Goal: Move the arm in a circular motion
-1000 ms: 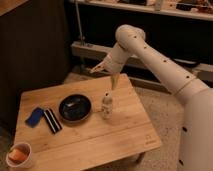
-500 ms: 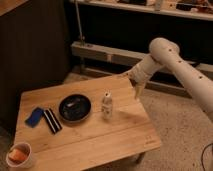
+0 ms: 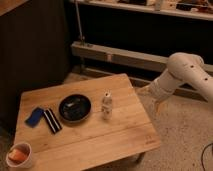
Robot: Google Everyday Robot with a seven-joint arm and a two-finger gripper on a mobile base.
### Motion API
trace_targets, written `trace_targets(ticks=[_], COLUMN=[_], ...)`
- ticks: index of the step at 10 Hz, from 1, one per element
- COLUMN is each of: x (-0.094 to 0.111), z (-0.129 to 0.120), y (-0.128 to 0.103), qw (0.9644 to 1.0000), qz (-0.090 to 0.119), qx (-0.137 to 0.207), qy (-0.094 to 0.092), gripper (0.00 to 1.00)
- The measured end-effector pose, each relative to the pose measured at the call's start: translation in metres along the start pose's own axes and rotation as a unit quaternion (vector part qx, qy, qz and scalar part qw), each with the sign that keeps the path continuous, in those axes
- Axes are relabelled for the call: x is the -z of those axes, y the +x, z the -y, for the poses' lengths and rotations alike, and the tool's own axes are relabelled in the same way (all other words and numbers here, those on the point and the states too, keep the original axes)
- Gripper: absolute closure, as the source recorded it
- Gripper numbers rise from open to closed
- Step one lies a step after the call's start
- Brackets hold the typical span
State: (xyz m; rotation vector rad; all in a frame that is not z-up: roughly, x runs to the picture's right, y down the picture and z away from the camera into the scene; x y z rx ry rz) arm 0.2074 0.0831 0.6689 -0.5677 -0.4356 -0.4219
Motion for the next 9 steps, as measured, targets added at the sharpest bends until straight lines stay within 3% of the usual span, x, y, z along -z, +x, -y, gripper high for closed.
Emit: trace_targets(ticks=[3, 6, 7, 8, 9], x=[0.000, -0.011, -0.015, -0.016, -0.015], z=[-0.037, -0.047, -0.038, -0.034, -0.028], y=[-0.047, -0.124, -0.166, -0.189, -0.220], qw=[0.9978, 0.9952, 0.9951, 0.9937, 0.9878], qz=[-0.033, -0.022, 0.009, 0.039, 0.090], qx=[-0.003, 0.020, 0.048, 0.072, 0.114], qy=[-0.058, -0.093, -0.086, -0.076, -0.055], gripper=[0.20, 0.20, 0.20, 0.20, 0.20])
